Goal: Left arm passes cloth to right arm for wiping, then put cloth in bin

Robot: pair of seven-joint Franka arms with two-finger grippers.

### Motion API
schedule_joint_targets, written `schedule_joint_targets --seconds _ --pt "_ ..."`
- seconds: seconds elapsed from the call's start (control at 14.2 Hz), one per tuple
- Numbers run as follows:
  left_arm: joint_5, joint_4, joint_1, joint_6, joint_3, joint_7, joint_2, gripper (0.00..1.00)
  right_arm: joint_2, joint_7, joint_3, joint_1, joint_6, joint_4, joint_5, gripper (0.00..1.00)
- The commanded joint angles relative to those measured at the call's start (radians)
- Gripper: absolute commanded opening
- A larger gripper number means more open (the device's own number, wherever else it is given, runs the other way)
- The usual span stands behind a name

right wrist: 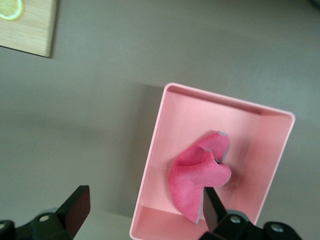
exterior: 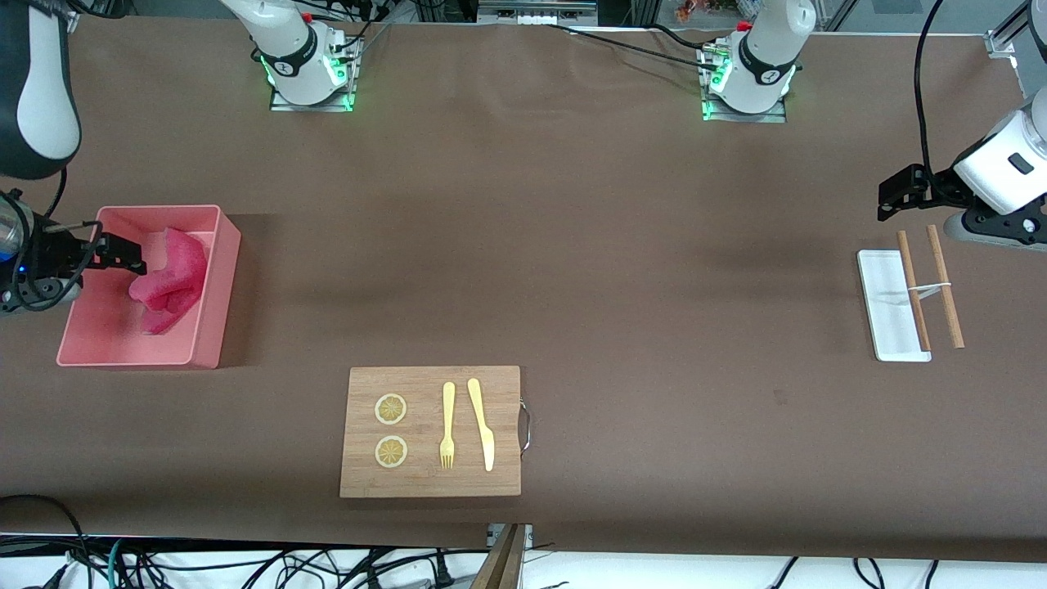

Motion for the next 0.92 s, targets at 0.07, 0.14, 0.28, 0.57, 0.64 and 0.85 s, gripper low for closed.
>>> schedule_joint_targets --seconds 0.07,0.14,0.28,0.57,0.64,0.85 --pt "0.014 0.023 0.001 -0.024 -0.004 0.016 0.003 1.00 -0.099 -0.017 0.011 -0.005 -0.039 0.000 -0.017 1.00" --pt "0.014 0.023 0.000 -0.024 -0.004 0.016 0.003 1.00 -0.107 -0.018 0.012 -0.005 -0.055 0.002 -0.017 1.00" --pt "0.014 0.023 0.000 -0.026 -0.004 0.016 0.003 1.00 -0.132 -0.003 0.044 -0.007 -0.120 0.023 -0.017 1.00" --pt "0.014 0.022 -0.002 -0.027 -0.004 0.016 0.003 1.00 -0.167 0.198 0.109 -0.008 -0.284 0.096 -0.034 1.00" --pt "0.014 0.022 -0.005 -0.027 -0.004 0.016 0.003 1.00 -0.166 0.242 0.139 -0.010 -0.330 0.120 -0.058 1.00" --pt "0.014 0.022 -0.007 -0.027 -0.004 0.014 0.005 1.00 -0.167 0.385 0.170 -0.007 -0.409 0.123 -0.054 1.00"
